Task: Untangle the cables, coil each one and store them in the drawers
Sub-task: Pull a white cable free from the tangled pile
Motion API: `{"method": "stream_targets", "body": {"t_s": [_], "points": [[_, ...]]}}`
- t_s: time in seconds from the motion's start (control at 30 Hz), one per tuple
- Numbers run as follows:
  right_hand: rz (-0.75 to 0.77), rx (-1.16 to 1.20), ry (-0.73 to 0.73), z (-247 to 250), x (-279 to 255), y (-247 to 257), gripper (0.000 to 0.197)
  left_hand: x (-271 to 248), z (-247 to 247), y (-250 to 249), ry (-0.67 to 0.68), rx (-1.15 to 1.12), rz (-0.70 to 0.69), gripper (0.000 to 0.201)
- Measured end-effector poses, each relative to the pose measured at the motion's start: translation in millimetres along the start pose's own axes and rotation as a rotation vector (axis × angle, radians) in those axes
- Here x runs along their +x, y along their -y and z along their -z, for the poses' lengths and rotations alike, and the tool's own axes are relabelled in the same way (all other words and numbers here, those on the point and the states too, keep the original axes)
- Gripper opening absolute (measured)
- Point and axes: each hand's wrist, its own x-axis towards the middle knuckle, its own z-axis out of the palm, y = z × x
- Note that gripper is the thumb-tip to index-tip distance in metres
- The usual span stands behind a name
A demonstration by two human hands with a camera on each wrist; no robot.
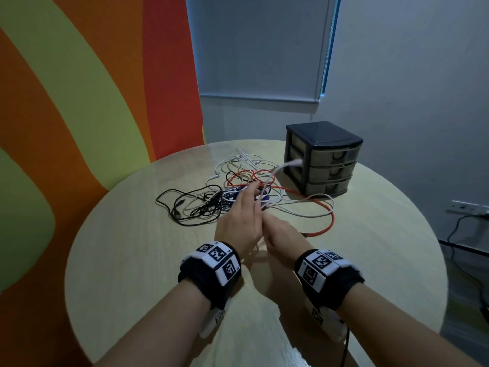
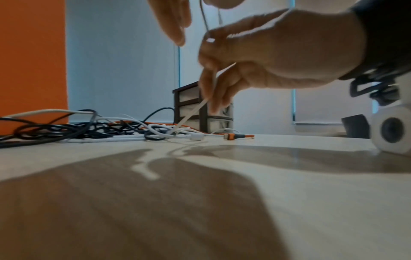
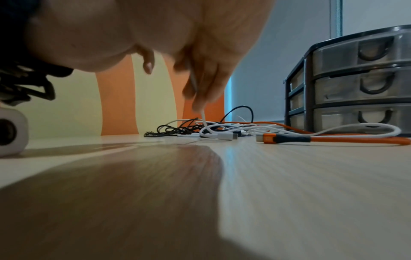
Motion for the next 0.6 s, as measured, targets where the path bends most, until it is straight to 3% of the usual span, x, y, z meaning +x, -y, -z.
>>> {"method": "stream_targets", "body": {"t_s": [0.1,0.27,0.37,0.43,0.5,0.53,0.6], "points": [[0.041,0.097,-0.251,-2.3,1.4,-8.4,0.016,2.8,0.1,9.2,0.129,0.069,0.158,0.044],[0.168,0.176,-0.369,-2.5,-6.0,0.2,0.029,-0.5,-13.2,21.0,0.652,0.304,0.126,0.057],[0.159,0.199,-0.385,-0.4,-6.9,3.0,0.027,-2.0,-16.0,23.4,0.760,0.323,0.215,0.038],[0.157,0.196,-0.436,-0.5,-6.9,3.8,0.038,-1.6,-16.8,22.5,0.832,0.306,0.227,0.023],[0.121,0.126,-0.510,-0.6,-4.8,1.4,0.035,0.2,-17.2,22.0,0.777,0.261,0.248,0.017],[0.058,0.099,-0.533,-0.2,-3.1,-0.5,0.026,1.4,-16.4,21.8,0.706,0.235,0.278,0.020],[-0.132,0.119,-0.498,-0.8,1.1,-5.6,0.031,3.1,-12.9,19.9,0.529,0.185,0.287,0.024]]}}
